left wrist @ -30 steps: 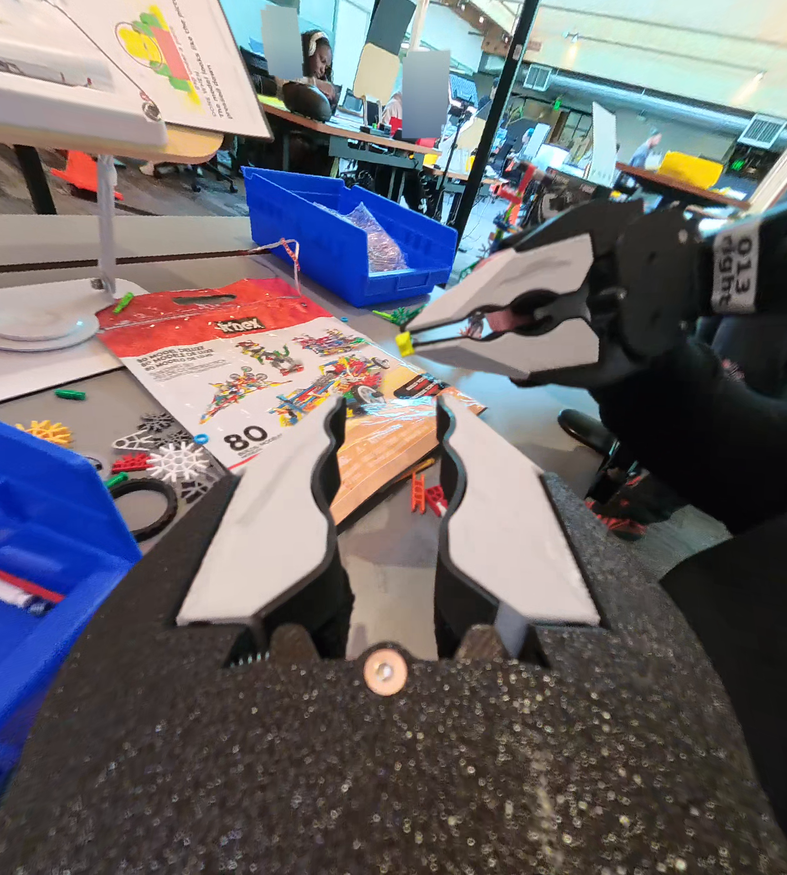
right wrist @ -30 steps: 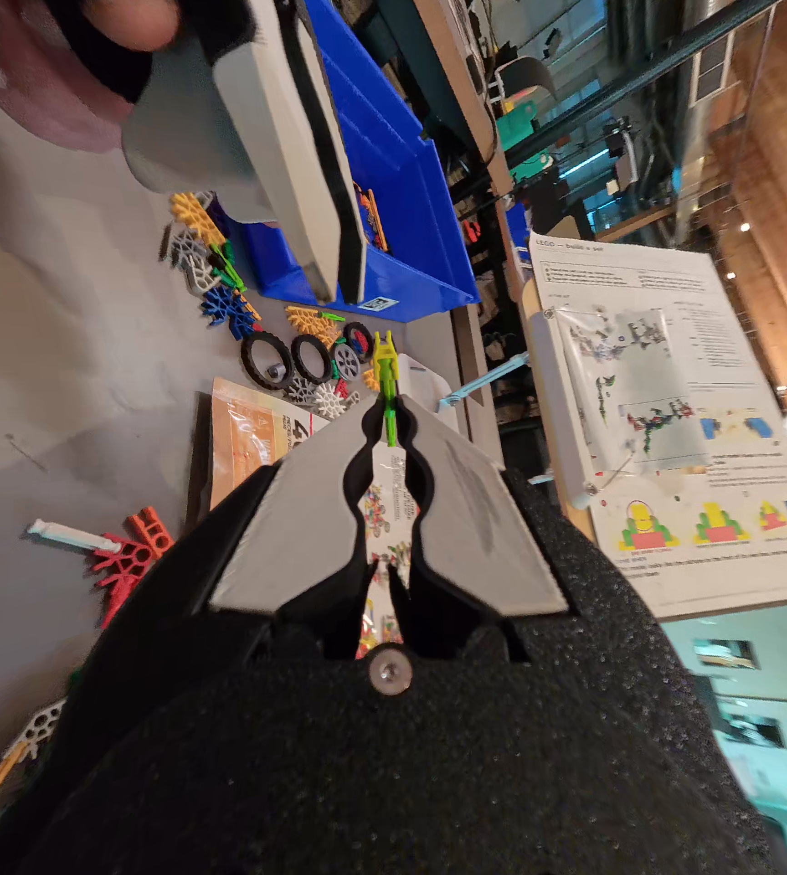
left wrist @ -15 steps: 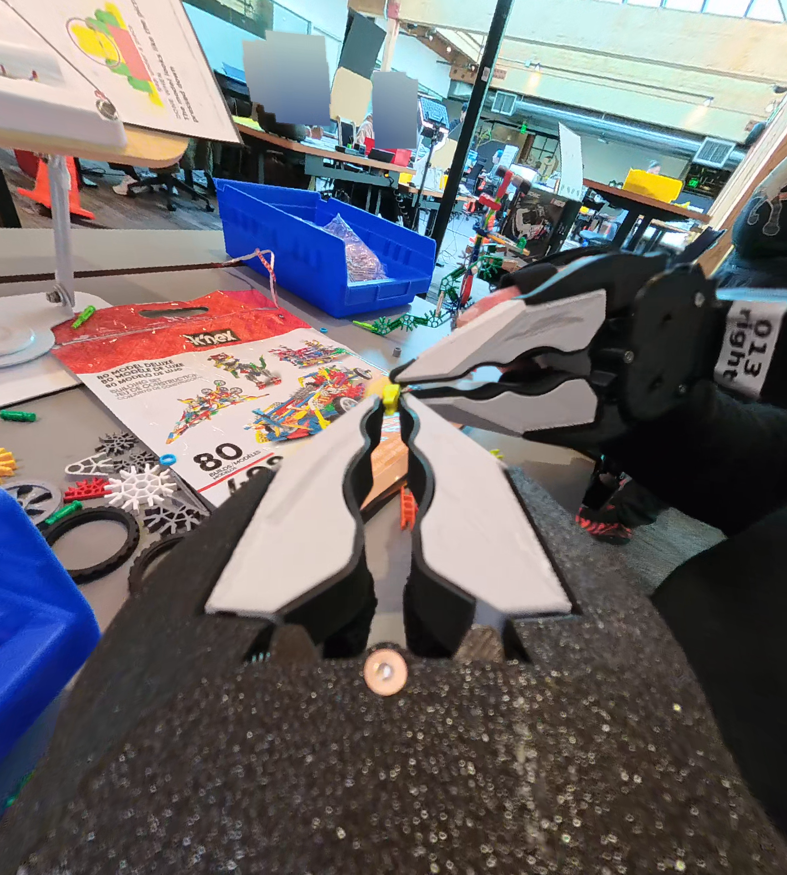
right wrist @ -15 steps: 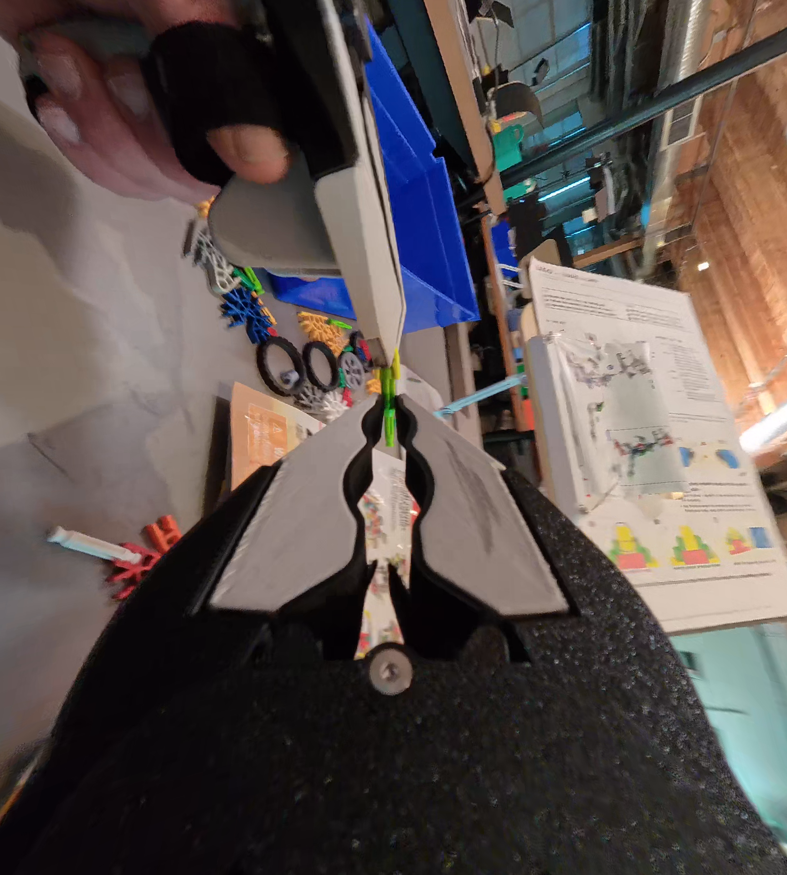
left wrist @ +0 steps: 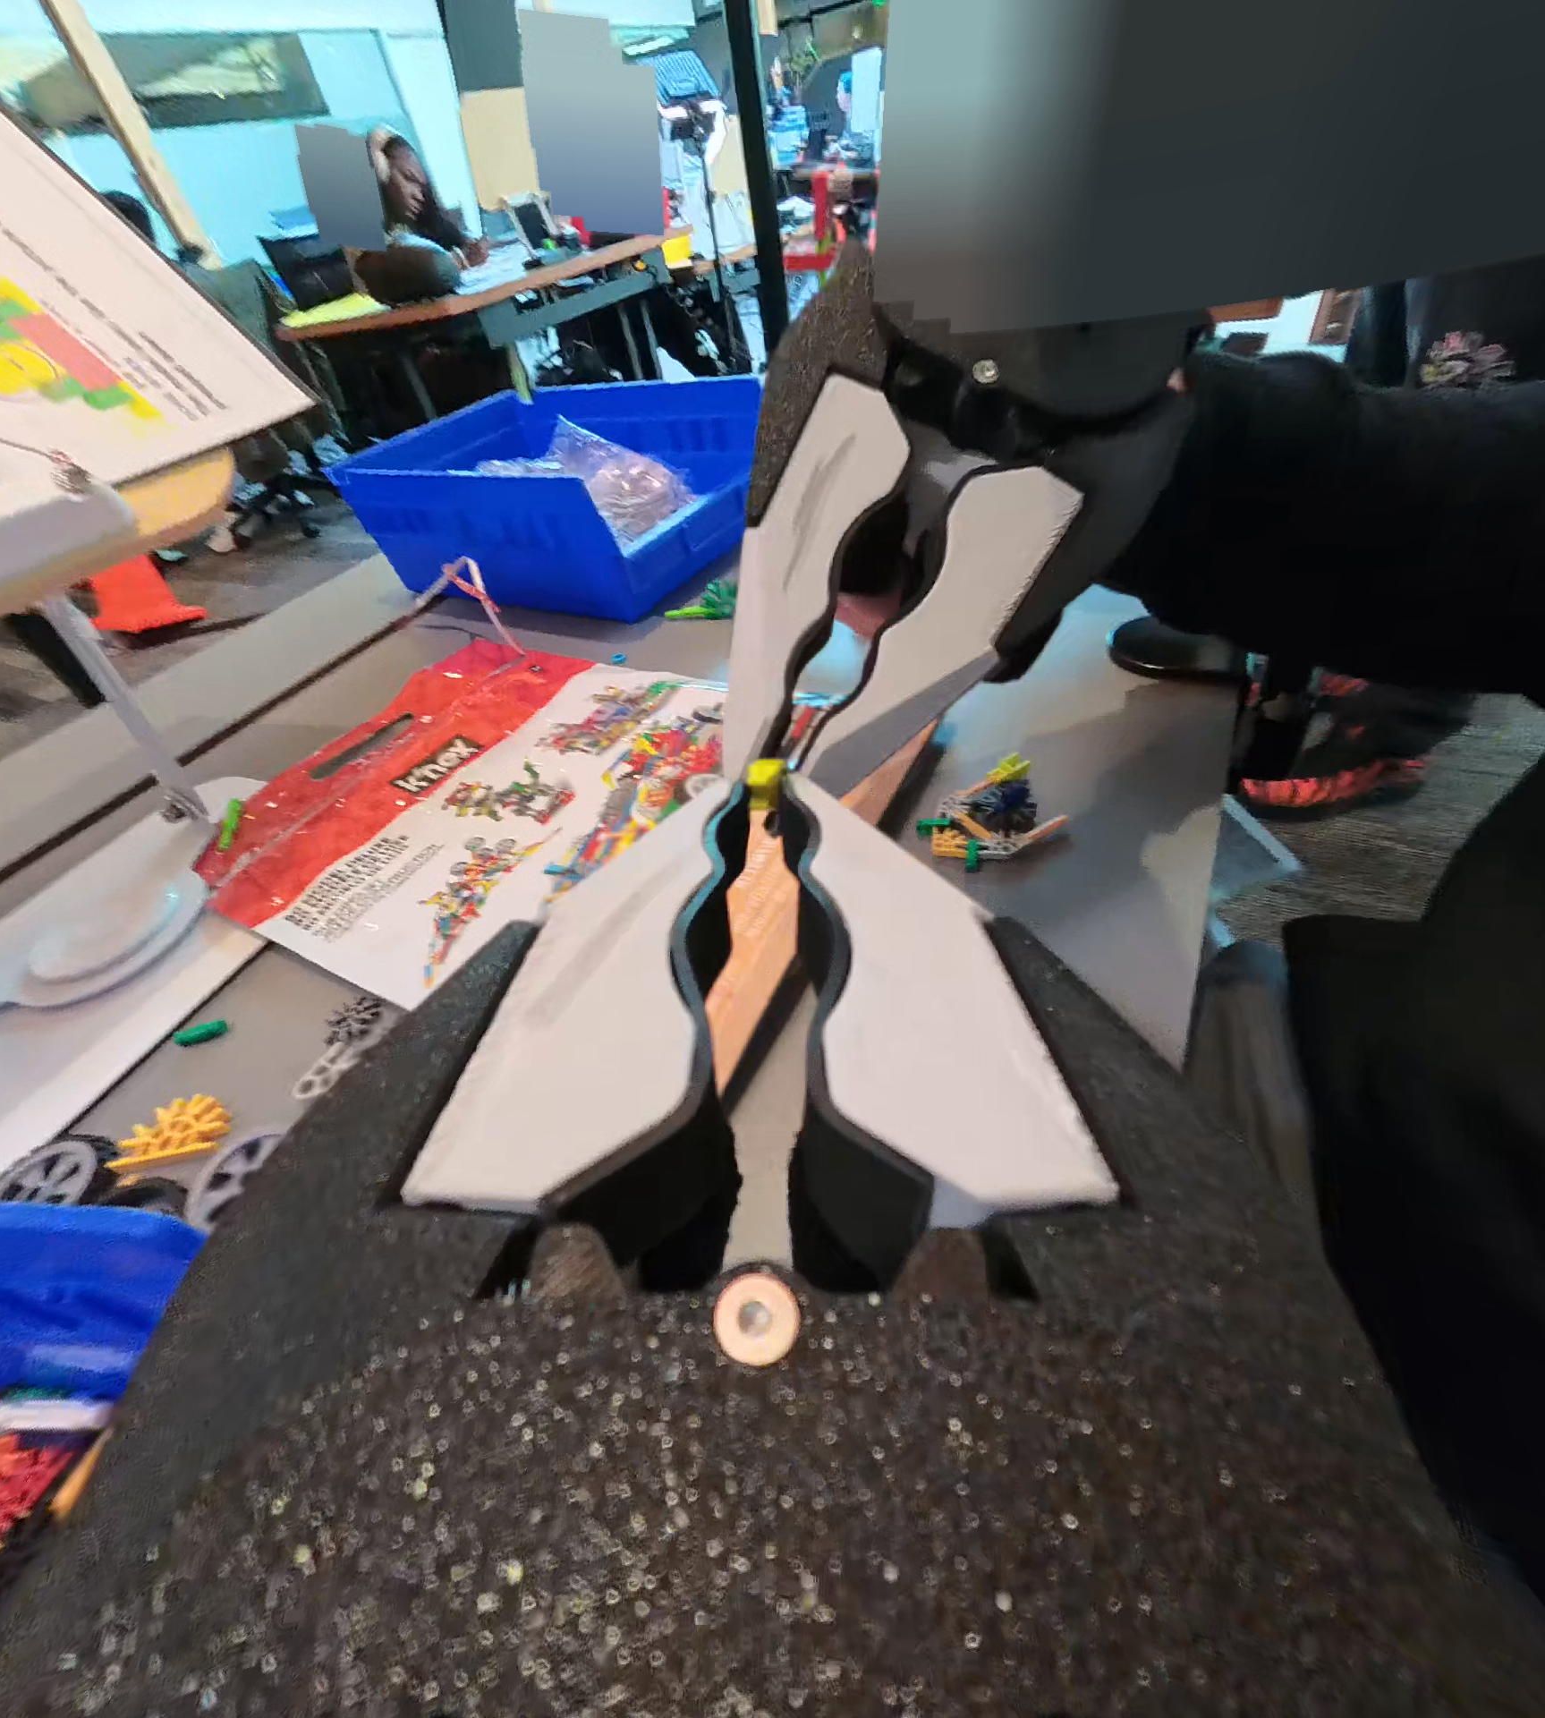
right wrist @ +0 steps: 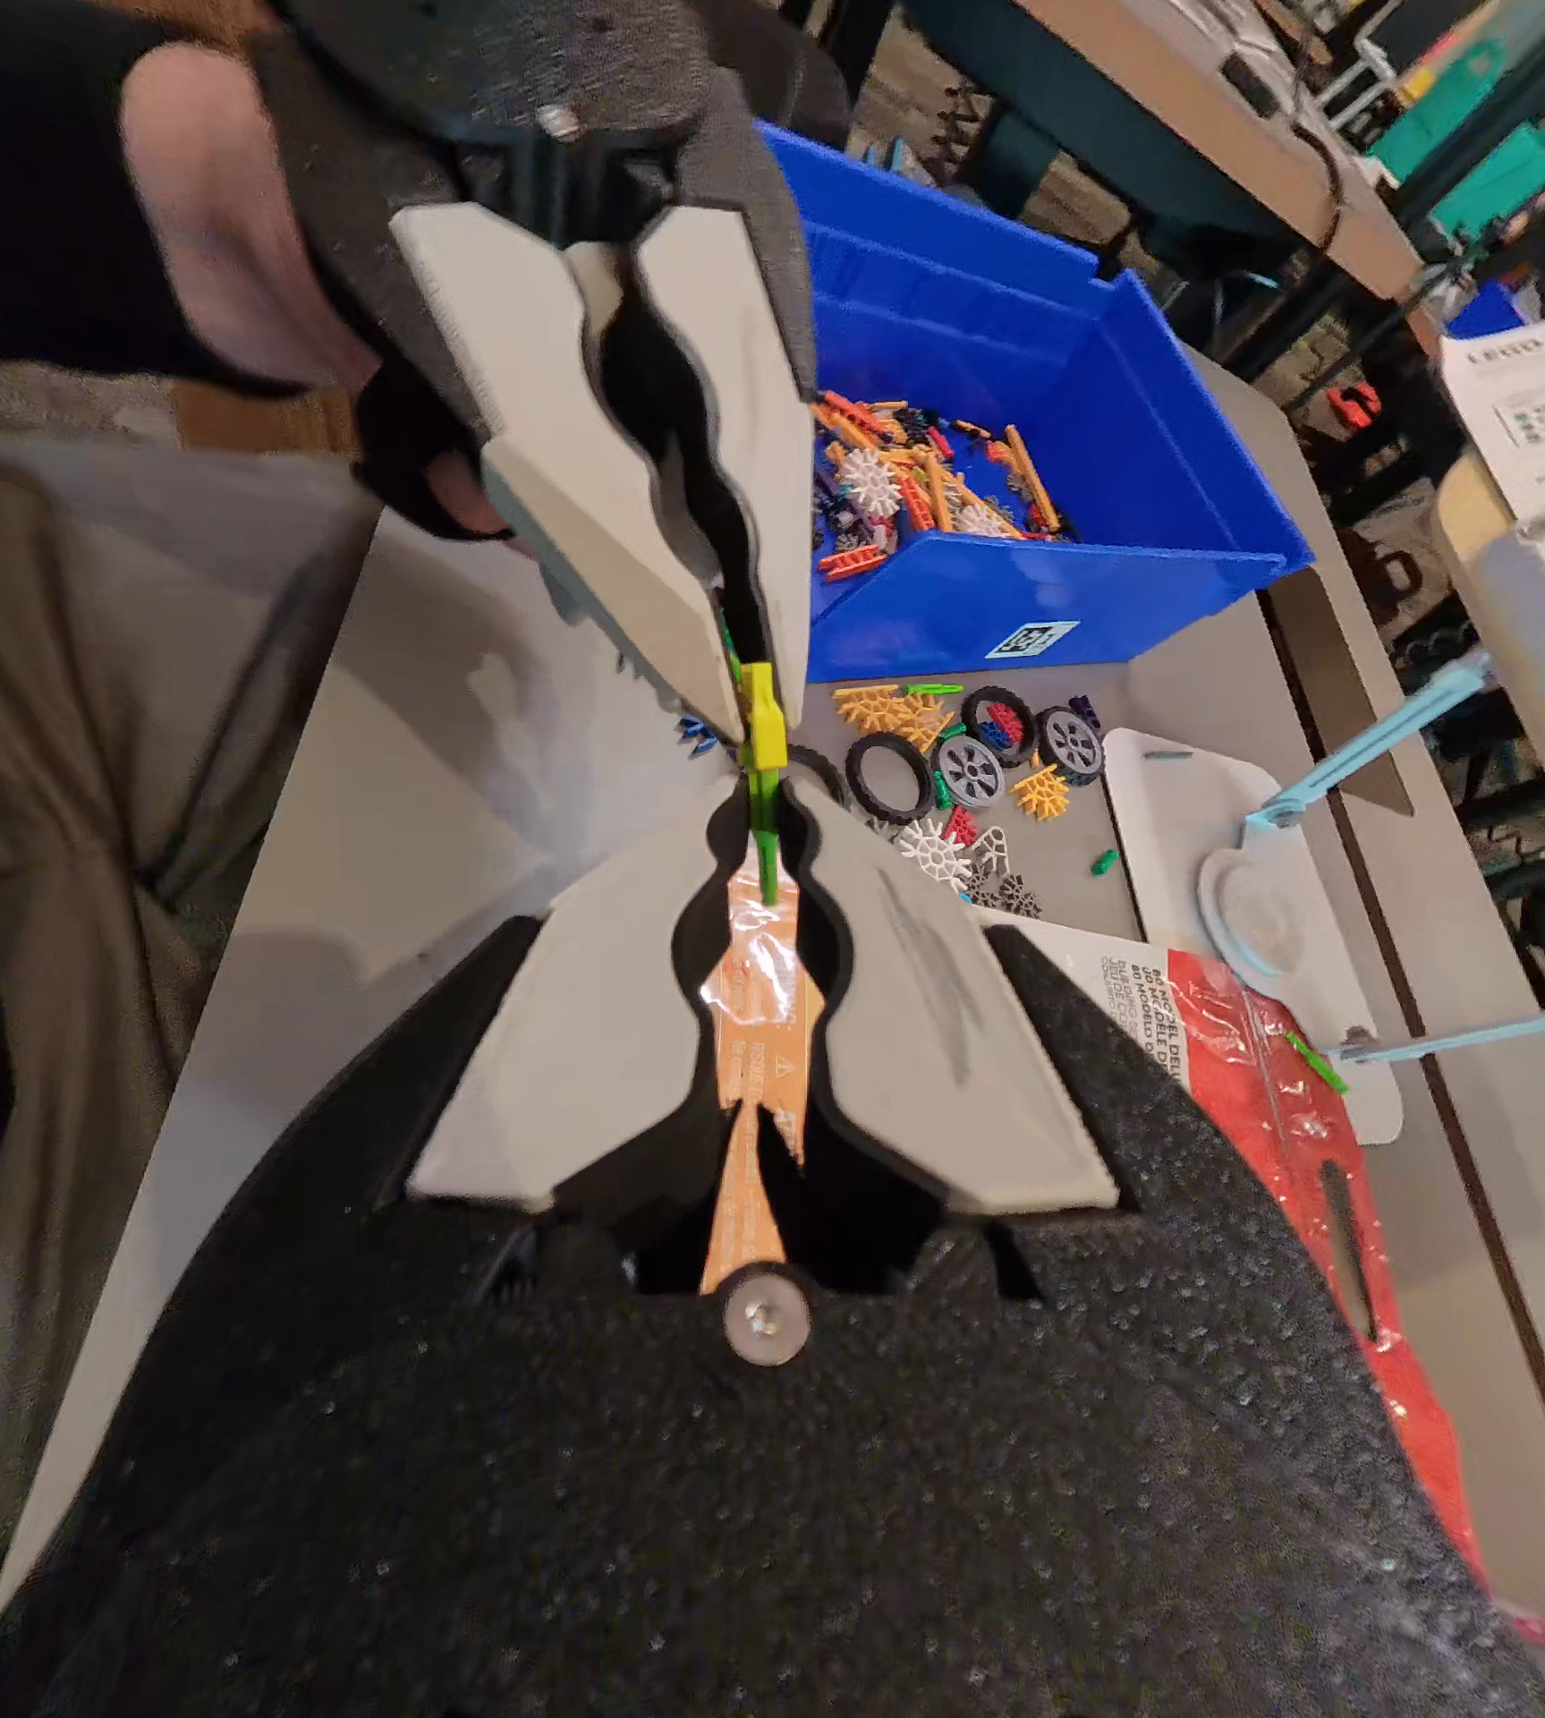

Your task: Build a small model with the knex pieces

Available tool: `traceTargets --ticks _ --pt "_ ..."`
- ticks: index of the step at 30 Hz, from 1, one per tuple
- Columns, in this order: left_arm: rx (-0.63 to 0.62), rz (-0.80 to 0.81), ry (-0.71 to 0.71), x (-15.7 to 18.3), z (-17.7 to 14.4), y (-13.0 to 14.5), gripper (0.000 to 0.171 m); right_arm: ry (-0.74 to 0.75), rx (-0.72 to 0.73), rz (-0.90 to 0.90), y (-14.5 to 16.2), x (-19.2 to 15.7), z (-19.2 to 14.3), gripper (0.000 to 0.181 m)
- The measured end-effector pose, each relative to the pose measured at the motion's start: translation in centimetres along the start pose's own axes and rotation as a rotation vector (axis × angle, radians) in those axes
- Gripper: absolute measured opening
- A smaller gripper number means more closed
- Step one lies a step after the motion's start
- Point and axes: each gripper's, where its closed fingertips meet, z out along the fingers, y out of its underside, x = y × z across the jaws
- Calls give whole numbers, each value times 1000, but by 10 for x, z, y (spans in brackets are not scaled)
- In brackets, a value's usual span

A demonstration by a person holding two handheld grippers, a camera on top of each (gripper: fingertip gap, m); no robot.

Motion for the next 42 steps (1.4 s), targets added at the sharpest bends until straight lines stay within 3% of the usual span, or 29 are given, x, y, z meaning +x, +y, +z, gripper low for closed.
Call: traceTargets --ticks 11,26,28,31,36,42 --pt "-46 376 -388 -27 7 0 5 133 23 276 7 23 11 3" --pt "-163 634 -596 -52 14 9 6 206 71 486 20 42 24 3" --pt "-169 586 -543 -52 17 11 6 155 95 444 19 40 22 5" --pt "-100 394 -359 -42 17 6 3 22 94 362 17 33 14 9" --pt "7 239 -119 -26 11 -7 2 -126 90 207 5 19 3 4" --pt "51 132 70 -13 6 -11 2 -169 43 55 1 8 -1 4"
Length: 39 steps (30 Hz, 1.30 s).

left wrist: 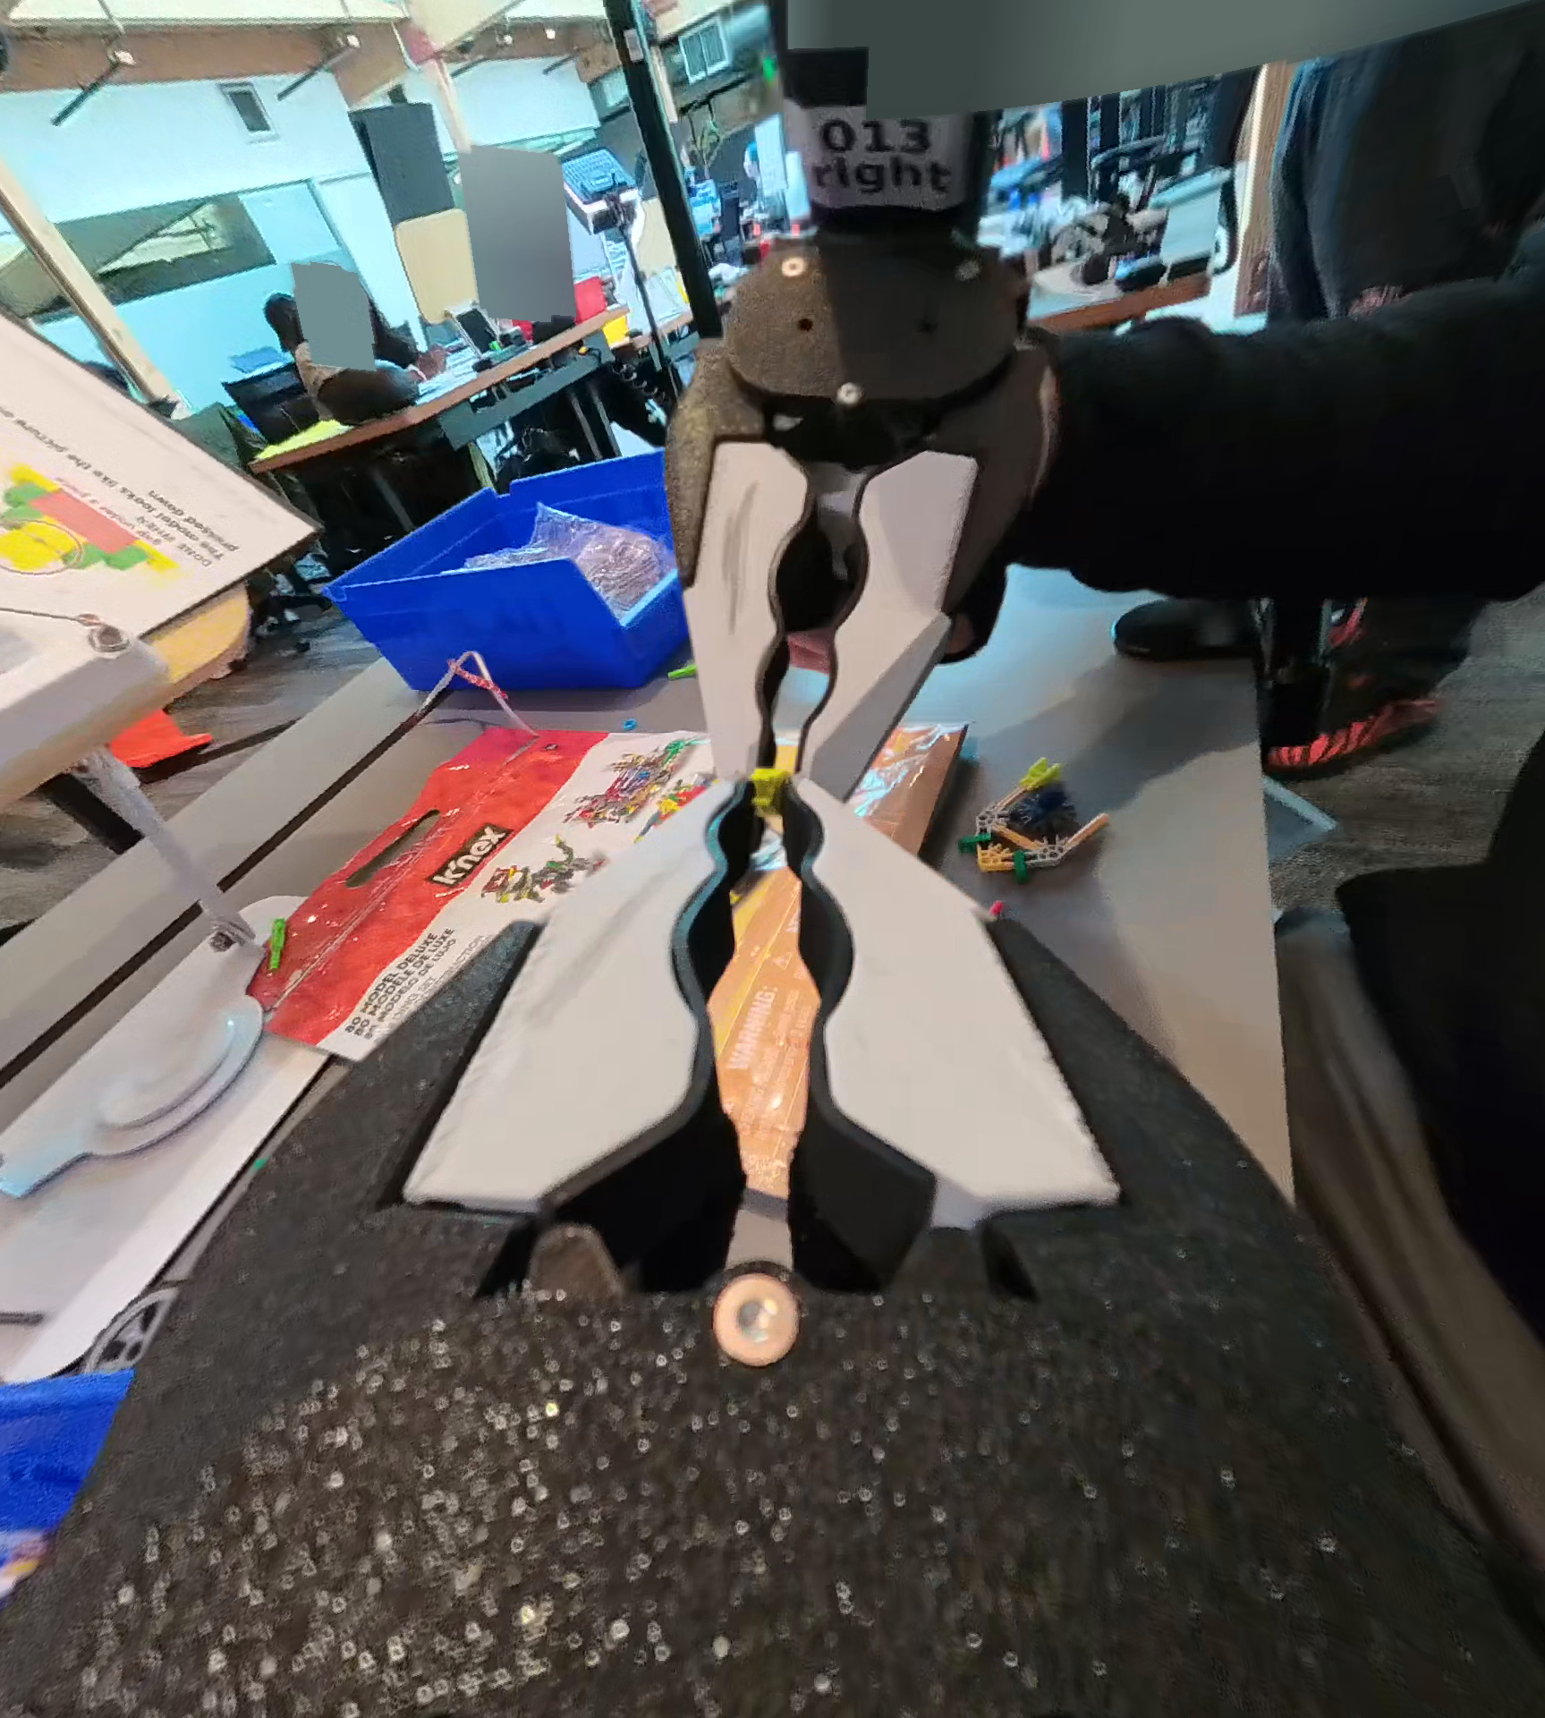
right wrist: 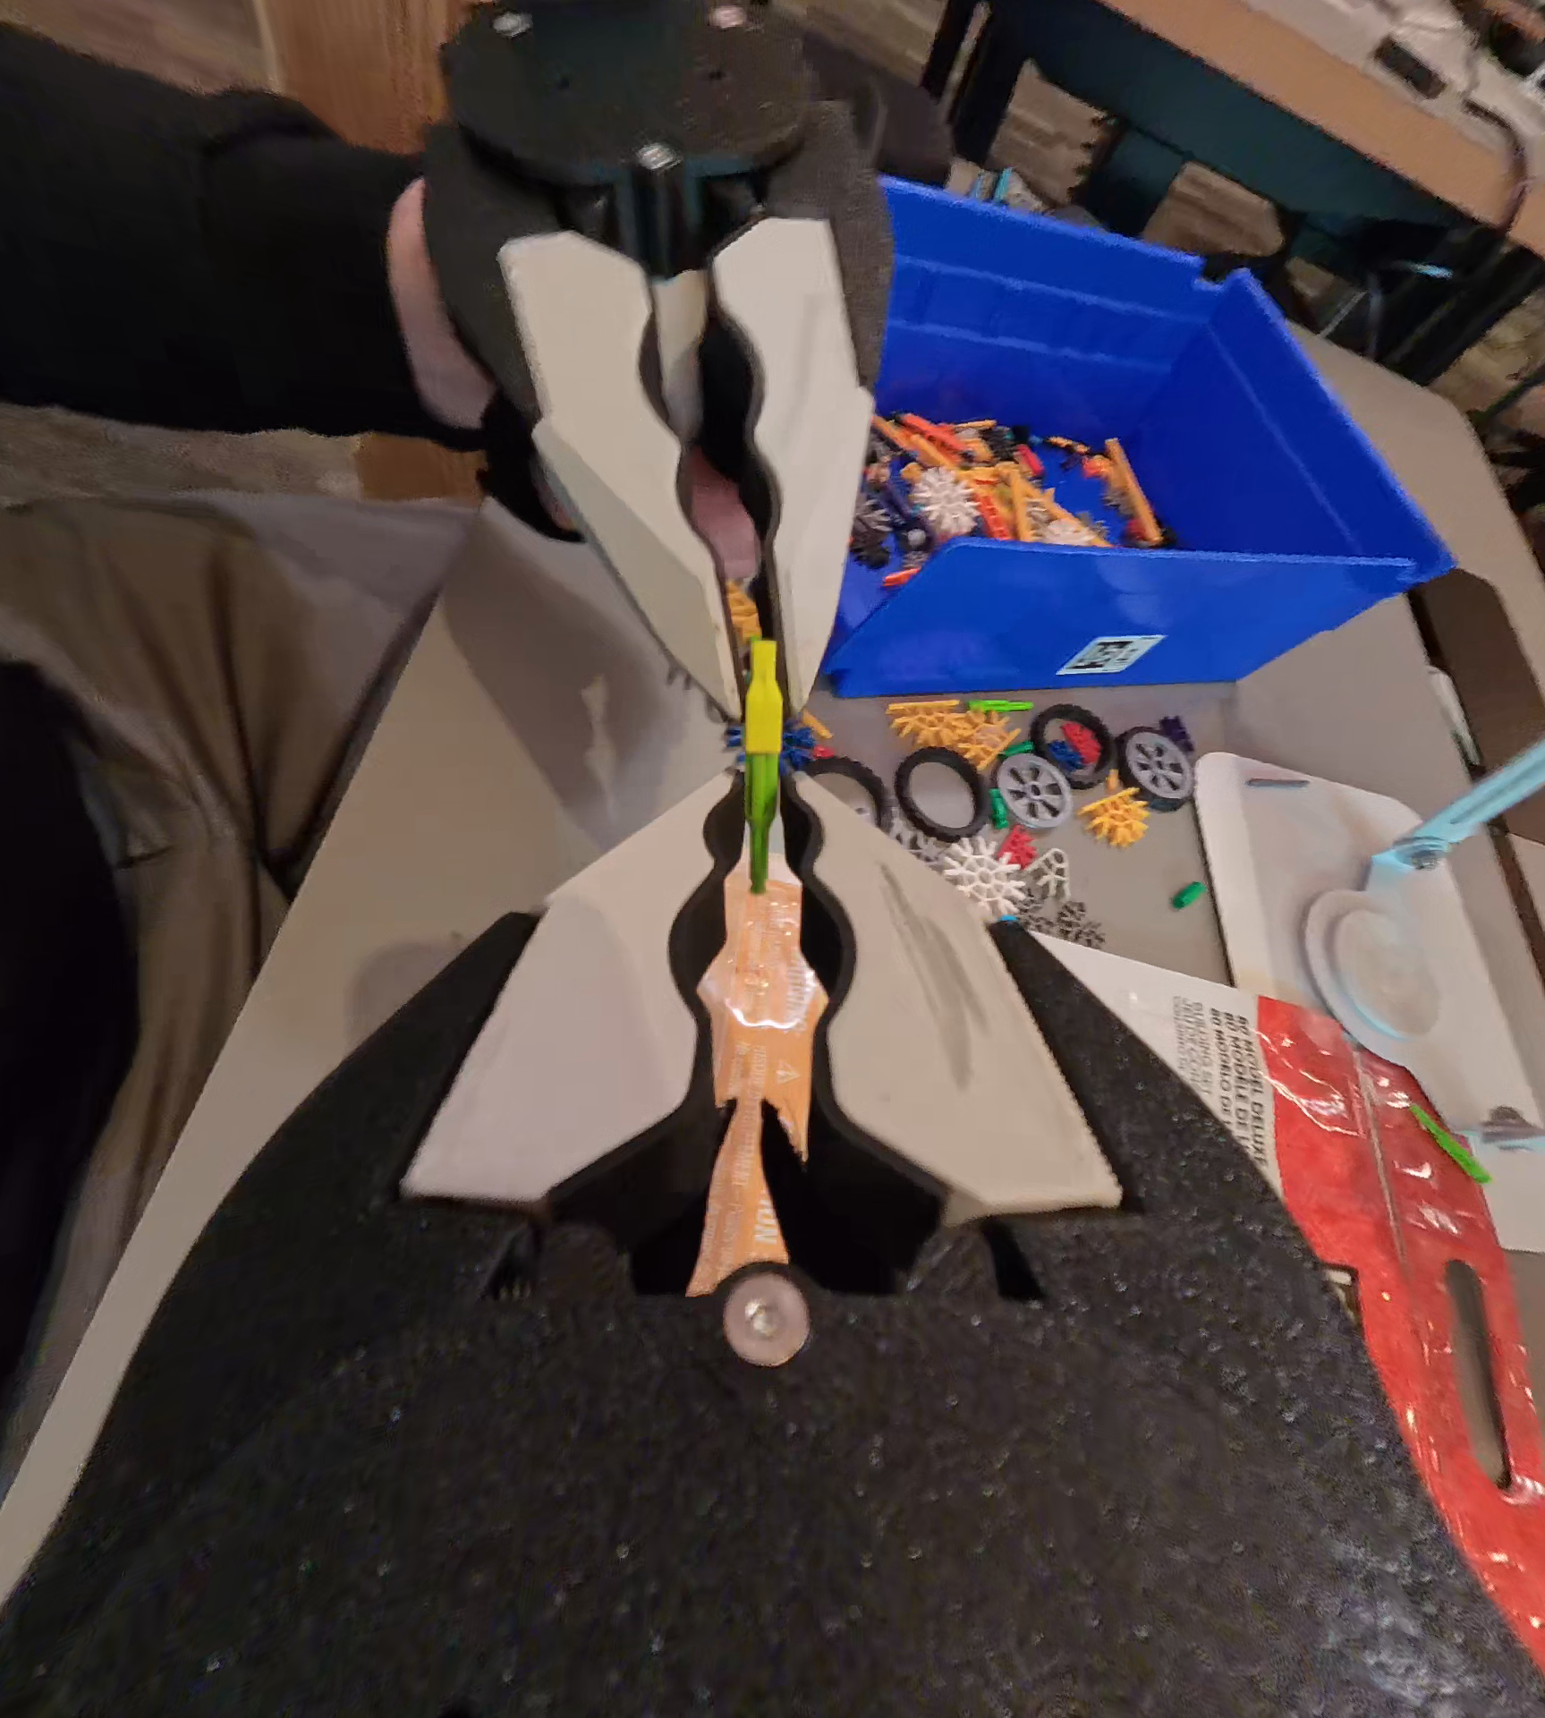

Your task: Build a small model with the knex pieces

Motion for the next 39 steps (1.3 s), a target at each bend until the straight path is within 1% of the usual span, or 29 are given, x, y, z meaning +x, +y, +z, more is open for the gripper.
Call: traceTargets --ticks 2,4,6,9,13,18,21,24,25,27,29,30,33,36,37,38,39 --pt "52 -59 60 5 -2 -8 2 -1 -5 -32 -2 -3 2 3" --pt "52 -47 57 4 -1 -8 2 7 -15 -26 -1 -2 2 1" --pt "37 -26 38 1 0 -6 2 33 -22 20 3 4 4 0" --pt "-18 31 -33 -6 5 3 3 91 -58 86 13 12 9 0" --pt "-120 123 -177 -21 12 17 4 167 -102 174 27 25 15 0" --pt "-220 173 -338 -37 23 36 6 217 -117 312 46 40 24 0" --pt "-272 224 -418 -45 28 45 6 239 -133 360 56 48 28 0" --pt "-309 259 -463 -51 33 54 6 237 -144 407 65 52 33 0" --pt "-321 278 -475 -52 35 57 5 227 -132 445 65 52 34 0" --pt "-350 340 -509 -53 39 62 1 222 -163 450 74 53 37 0" --pt "-363 320 -493 -53 42 68 2 206 -159 472 78 53 38 0" --pt "-366 339 -498 -53 42 70 2 198 -162 488 81 52 39 0" --pt "-405 425 -559 -56 43 73 2 173 -143 573 82 51 42 0" --pt "-450 575 -637 -57 41 71 2 165 -118 615 82 53 40 0" --pt "-429 537 -614 -53 42 69 2 173 -113 615 82 54 38 0" --pt "-396 456 -591 -52 42 69 2 188 -111 609 82 57 35 0" --pt "-367 362 -576 -53 39 69 1 212 -135 561 84 61 32 0"
